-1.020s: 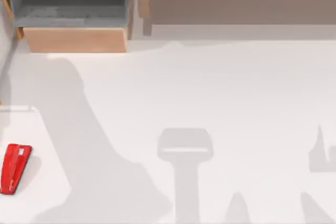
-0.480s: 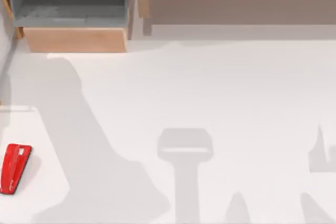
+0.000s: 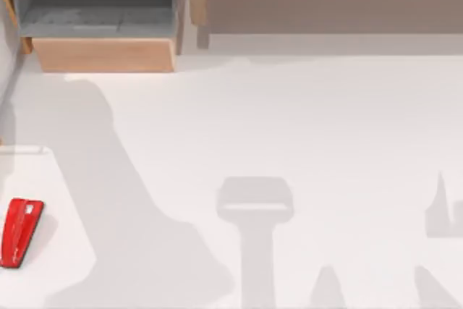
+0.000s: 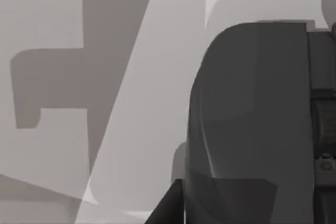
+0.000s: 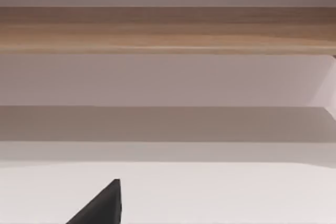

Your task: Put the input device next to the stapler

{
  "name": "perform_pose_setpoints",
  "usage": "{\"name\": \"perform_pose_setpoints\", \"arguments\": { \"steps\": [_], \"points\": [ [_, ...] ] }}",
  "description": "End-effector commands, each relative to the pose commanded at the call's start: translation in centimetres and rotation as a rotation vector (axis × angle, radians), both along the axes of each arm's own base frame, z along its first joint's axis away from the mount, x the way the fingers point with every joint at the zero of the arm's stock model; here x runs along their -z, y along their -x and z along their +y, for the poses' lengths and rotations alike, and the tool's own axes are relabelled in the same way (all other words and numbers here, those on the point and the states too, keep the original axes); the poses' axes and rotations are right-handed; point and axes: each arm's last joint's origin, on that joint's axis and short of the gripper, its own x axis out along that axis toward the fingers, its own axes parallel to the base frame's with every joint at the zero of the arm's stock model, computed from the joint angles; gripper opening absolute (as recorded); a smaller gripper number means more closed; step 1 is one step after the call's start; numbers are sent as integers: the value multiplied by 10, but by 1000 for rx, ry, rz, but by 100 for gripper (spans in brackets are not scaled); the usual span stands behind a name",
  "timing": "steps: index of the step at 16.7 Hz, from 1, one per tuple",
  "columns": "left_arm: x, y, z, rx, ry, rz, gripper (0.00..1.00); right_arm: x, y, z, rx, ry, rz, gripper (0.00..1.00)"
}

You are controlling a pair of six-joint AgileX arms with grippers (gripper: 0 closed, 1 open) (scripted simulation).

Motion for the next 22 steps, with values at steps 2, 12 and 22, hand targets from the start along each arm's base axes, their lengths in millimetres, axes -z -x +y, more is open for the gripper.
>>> {"name": "perform_pose_setpoints", "arguments": {
  "steps": [2, 12, 22],
  "points": [
    [0, 0, 0, 0, 0, 0, 0, 0, 0, 0, 0, 0, 0, 100],
    [-16, 1, 3, -13, -13, -36, 0, 0, 0, 0, 0, 0, 0, 100],
    [-127, 34, -68, -5, -62, -281, 0, 0, 0, 0, 0, 0, 0, 100]
  ]
}}
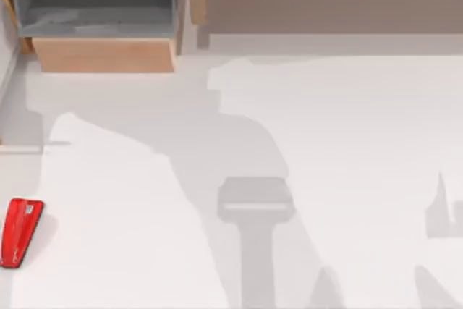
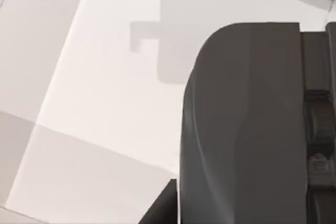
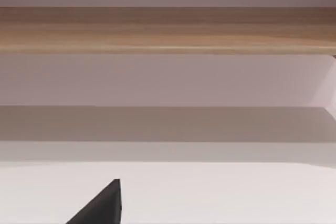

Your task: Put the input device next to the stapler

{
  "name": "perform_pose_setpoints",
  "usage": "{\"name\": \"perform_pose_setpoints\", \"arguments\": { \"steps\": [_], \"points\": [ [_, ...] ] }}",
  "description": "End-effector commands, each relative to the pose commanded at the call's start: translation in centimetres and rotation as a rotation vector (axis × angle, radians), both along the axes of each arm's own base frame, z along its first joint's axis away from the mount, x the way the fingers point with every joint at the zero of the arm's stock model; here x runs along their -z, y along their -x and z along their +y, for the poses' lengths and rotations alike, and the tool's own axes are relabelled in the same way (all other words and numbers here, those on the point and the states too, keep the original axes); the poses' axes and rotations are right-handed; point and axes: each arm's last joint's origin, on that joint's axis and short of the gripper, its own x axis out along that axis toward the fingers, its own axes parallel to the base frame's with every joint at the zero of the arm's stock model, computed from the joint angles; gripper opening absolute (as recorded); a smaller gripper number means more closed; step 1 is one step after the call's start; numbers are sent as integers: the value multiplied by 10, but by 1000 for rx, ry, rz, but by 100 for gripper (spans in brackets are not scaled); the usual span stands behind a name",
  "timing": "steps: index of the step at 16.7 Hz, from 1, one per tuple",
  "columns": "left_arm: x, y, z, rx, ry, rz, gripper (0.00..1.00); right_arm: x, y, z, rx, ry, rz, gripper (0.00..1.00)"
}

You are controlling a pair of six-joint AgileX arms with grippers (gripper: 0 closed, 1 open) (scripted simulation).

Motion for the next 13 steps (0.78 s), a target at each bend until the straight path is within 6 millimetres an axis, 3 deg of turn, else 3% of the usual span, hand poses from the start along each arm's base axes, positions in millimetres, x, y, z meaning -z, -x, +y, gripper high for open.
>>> {"name": "perform_pose_setpoints", "arguments": {
  "steps": [3, 6, 10, 13],
  "points": [
    [-9, 20, -48, 59, 13, -23, 0, 0, 0, 0, 0, 0, 0, 100],
    [-2, 46, -97, 129, 32, -12, 0, 0, 0, 0, 0, 0, 0, 100],
    [25, 92, -151, 222, 51, 52, 0, 0, 0, 0, 0, 0, 0, 100],
    [51, 130, -178, 279, 51, 125, 0, 0, 0, 0, 0, 0, 0, 100]
  ]
}}
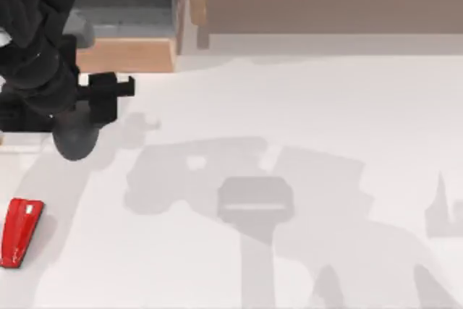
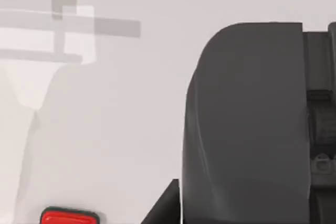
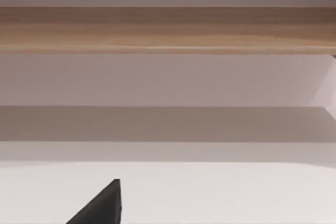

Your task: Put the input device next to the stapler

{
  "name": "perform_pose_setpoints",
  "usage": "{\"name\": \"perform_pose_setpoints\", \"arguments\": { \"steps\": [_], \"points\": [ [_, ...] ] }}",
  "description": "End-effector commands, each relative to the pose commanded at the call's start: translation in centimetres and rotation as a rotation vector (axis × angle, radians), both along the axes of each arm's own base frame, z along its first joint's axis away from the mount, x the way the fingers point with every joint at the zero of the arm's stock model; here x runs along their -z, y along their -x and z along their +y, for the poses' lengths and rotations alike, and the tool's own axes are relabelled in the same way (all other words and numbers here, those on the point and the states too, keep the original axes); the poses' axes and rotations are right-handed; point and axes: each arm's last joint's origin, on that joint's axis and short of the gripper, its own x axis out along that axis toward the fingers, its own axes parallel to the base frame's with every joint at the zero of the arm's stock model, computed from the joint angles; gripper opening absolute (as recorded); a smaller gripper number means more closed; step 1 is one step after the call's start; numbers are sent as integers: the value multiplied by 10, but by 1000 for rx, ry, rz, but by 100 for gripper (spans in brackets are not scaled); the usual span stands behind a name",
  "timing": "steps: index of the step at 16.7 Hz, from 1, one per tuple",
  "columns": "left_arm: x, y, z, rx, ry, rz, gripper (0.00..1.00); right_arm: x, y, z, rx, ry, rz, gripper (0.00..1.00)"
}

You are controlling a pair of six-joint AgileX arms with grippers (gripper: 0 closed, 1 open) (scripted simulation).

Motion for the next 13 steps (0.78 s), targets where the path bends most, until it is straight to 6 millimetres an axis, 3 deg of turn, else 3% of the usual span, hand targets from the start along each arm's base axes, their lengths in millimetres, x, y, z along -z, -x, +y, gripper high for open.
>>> {"name": "perform_pose_setpoints", "arguments": {
  "steps": [4, 7, 13],
  "points": [
    [33, 46, -19, 57, -26, 93, 0, 0, 0, 0, 0, 0, 0, 100],
    [50, 69, -23, 80, -47, 142, 0, 0, 0, 0, 0, 0, 0, 100],
    [54, 76, -24, 87, -55, 157, 0, 0, 0, 0, 0, 0, 0, 100]
  ]
}}
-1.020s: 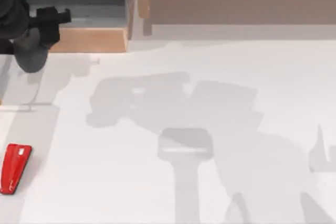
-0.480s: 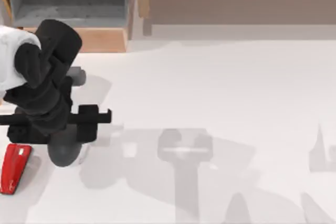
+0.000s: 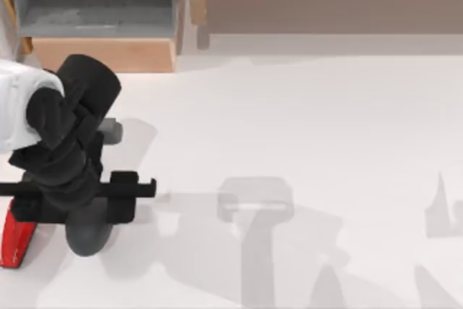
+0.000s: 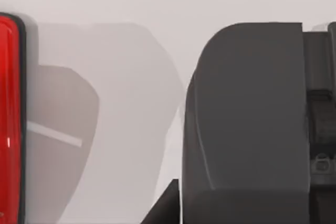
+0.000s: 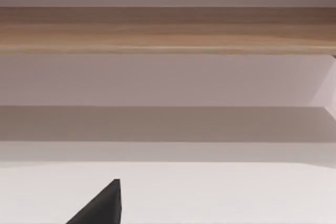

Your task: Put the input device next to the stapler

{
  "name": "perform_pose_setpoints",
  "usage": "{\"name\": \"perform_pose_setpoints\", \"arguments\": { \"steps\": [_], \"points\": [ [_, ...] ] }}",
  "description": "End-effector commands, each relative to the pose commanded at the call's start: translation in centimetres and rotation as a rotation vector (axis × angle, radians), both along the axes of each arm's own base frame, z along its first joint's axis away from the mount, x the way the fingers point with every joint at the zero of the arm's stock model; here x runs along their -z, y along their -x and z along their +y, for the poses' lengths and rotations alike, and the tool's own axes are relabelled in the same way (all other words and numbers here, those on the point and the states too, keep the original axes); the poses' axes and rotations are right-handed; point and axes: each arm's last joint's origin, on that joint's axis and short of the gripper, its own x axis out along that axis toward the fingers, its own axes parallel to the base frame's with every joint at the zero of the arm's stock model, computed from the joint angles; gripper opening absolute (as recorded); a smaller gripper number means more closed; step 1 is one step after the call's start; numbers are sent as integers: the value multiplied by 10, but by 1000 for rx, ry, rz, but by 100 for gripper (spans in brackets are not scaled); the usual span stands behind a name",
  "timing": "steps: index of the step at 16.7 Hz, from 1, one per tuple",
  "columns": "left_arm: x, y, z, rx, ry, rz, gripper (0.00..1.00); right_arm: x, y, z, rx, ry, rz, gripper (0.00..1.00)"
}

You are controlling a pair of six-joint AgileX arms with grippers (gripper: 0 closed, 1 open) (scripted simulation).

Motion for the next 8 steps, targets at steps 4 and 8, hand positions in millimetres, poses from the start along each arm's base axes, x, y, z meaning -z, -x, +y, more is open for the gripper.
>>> {"name": "perform_pose_setpoints", "arguments": {
  "steps": [4, 8],
  "points": [
    [0, -1, 1, -2, 0, -1, 0, 0, 0, 0, 0, 0, 0, 100],
    [-3, -4, 0, -2, 10, -24, 0, 0, 0, 0, 0, 0, 0, 100]
  ]
}}
